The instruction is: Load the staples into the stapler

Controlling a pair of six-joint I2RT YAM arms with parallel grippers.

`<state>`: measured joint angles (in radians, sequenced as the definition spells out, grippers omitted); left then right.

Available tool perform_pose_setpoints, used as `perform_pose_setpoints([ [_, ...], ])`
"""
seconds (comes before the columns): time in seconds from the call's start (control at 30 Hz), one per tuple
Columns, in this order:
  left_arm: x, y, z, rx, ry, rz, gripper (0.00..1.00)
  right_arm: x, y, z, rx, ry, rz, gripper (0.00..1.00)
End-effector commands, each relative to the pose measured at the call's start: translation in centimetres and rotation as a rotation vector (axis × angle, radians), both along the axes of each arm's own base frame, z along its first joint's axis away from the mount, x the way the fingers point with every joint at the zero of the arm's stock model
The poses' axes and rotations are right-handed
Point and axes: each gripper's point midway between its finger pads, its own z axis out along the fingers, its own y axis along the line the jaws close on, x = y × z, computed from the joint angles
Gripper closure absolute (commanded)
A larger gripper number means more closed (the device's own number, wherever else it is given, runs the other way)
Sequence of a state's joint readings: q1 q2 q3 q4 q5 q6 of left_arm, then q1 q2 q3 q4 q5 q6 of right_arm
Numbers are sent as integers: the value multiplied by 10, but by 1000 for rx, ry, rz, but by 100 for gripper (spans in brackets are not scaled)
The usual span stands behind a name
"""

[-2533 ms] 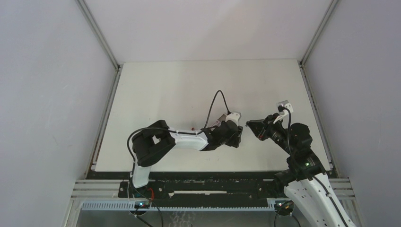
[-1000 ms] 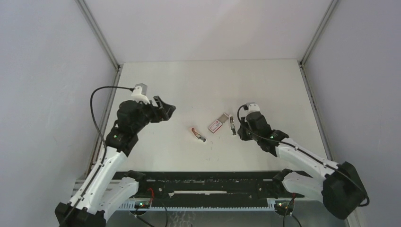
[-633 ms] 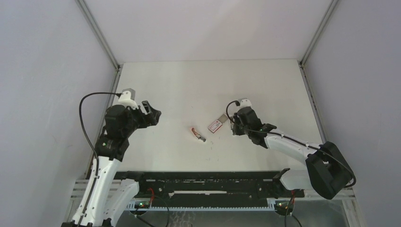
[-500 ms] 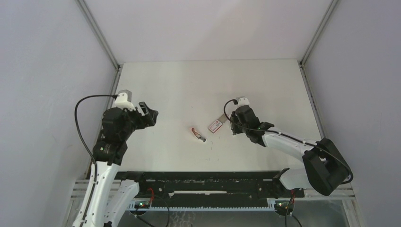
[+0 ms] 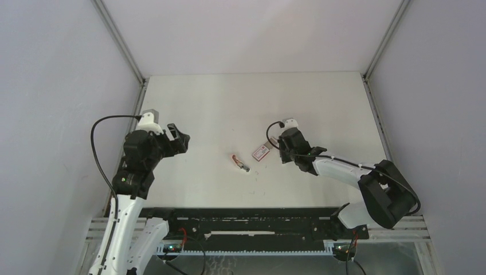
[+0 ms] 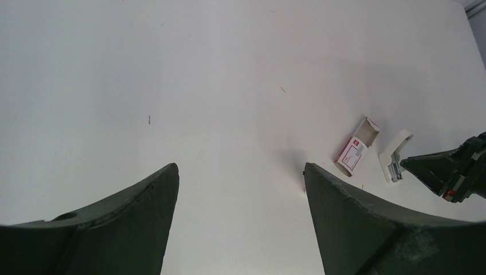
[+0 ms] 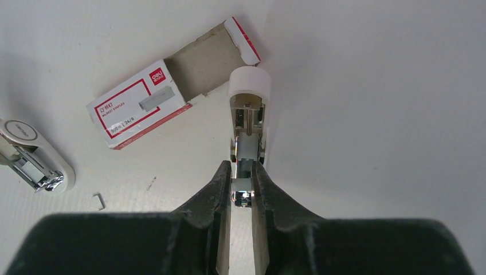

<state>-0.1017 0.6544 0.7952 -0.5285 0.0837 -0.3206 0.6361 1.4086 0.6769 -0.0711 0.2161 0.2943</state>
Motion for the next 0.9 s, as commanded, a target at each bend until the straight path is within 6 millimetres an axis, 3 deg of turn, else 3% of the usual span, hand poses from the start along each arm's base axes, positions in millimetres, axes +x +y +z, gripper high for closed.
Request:
perform_pose_setpoints([
  [0.0,3,4,16,17,-55,7,16,15,11,18,20,-66,9,92],
  [0.87,4,5,16,-5,-54,3,16,10,10,1,-21,-12,-7,93],
])
